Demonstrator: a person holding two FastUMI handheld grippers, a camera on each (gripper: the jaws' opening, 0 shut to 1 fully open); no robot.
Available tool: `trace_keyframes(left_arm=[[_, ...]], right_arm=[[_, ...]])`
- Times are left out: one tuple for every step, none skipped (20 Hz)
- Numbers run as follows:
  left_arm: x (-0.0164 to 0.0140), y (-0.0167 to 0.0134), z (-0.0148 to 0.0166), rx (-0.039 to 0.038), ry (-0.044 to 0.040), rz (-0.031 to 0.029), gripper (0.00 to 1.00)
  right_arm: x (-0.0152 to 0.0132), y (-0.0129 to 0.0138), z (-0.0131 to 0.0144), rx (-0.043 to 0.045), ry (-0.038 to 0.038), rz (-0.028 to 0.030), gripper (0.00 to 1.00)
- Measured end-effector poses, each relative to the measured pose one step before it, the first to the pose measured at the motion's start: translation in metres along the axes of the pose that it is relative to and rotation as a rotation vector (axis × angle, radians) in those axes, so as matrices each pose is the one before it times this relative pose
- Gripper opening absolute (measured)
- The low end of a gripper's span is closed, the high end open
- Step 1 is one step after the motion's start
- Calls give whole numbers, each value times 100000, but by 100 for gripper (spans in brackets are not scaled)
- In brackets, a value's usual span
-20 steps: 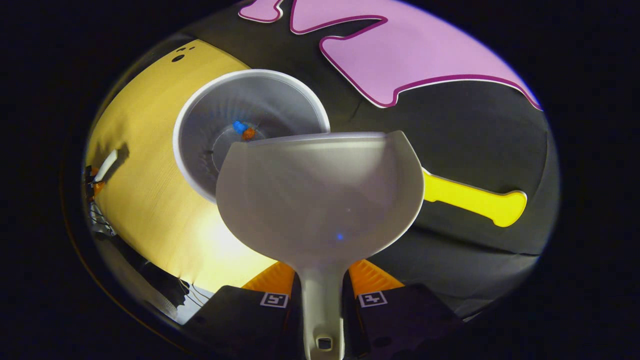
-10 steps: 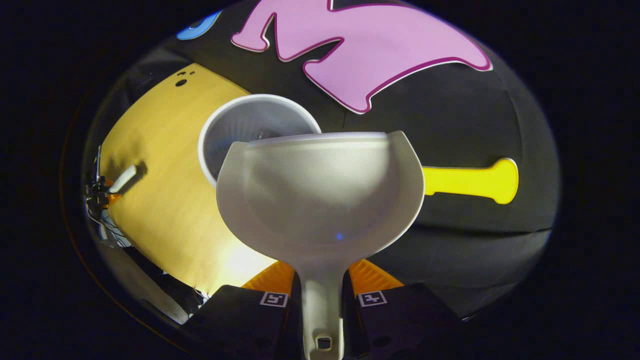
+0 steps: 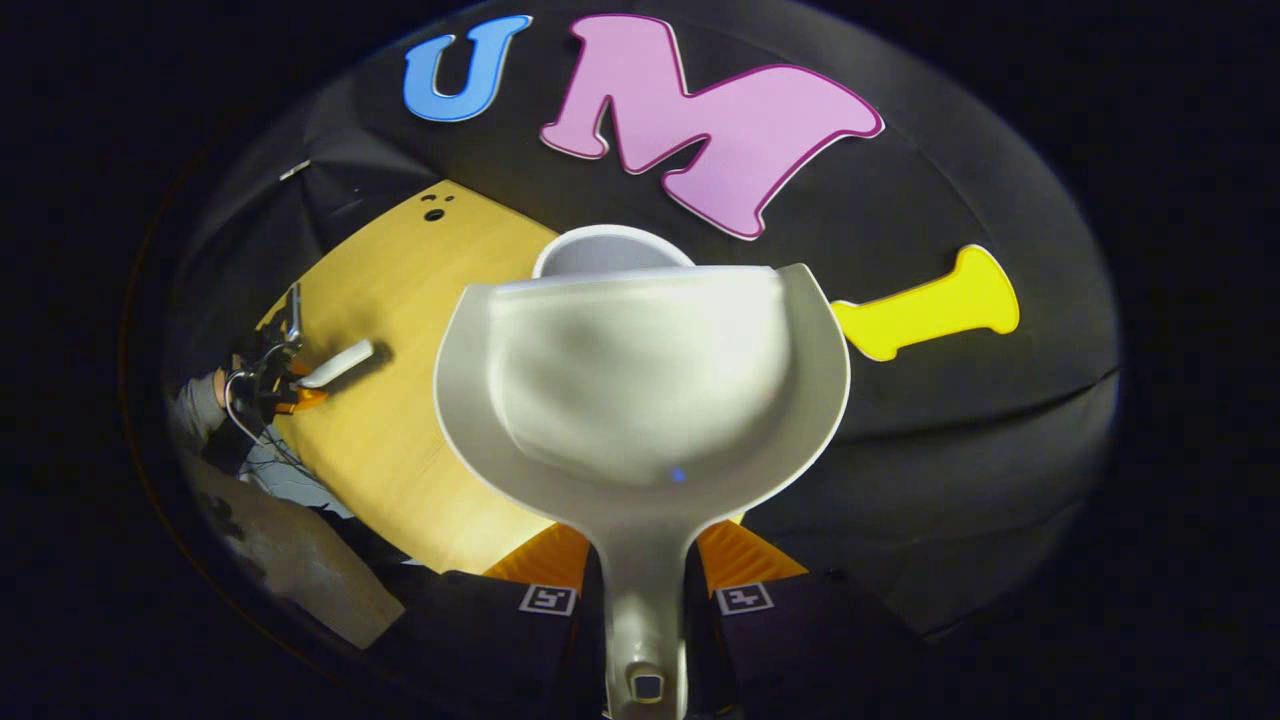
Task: Pick up the small broom and dustpan from the desktop, sweep the trash into the dustpan with the broom, and then empty the trash into the garbage bin.
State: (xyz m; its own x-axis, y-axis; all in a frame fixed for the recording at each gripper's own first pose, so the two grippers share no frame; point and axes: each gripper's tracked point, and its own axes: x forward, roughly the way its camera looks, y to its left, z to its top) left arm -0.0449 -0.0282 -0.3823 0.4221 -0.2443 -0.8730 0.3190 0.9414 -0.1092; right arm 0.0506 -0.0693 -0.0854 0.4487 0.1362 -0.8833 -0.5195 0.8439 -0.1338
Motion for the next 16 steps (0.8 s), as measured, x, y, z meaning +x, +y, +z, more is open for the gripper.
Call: trace_keyframes(left_arm=[[-66, -61, 32, -107, -93, 550, 26], [-130, -68, 77, -129, -152, 608, 26], [-36, 11, -28, -134, -104, 783, 26], [-110, -41, 6, -219, -176, 737, 26], [9, -61, 33, -249, -44, 496, 26], [-52, -72, -59, -263, 197, 230, 26], [-9, 46, -103, -182, 189, 237, 26], [-64, 13, -29, -184, 136, 229, 26], [38, -6, -35, -234, -151, 212, 26], [-28, -15, -53, -397, -117, 234, 26], [63, 50, -99, -536, -115, 419, 26], [-20, 41, -99, -465, 316, 456, 24], [88, 44, -155, -459, 284, 555, 26], [131, 46, -241, -325, 524, 565, 26], [187, 77, -35, -38, 495, 730, 24], [156, 32, -125, 62, 666, 640, 26]], right_arm=[[118, 1520, -1148, 761, -363, 1808, 36], [183, 1509, -1177, 513, -54, 1789, 36], [429, 1229, -1135, 676, 682, 1803, 36], [484, 1455, -1136, 638, 704, 1966, 36], [824, 1424, -1116, 1186, 470, 1688, 36], [825, 1367, -1137, 1625, 1037, 1936, 36], [1094, 1250, -1281, 1561, 1120, 1979, 36], [1301, 1271, -1173, 1570, 550, 1616, 36], [1088, 1053, -923, 1039, 919, 1808, 31], [1290, 1029, -1095, 1649, 521, 1467, 36], [1247, 1045, -973, 1548, 553, 1410, 36], [1307, 843, -946, 1479, 780, 1052, 36], [1381, 814, -1059, 925, 734, 513, 36], [1313, 501, -1013, 37, 479, 139, 36], [1287, 418, -951, -457, 1094, 312, 40], [1346, 360, -812, -166, 1024, -107, 40]])
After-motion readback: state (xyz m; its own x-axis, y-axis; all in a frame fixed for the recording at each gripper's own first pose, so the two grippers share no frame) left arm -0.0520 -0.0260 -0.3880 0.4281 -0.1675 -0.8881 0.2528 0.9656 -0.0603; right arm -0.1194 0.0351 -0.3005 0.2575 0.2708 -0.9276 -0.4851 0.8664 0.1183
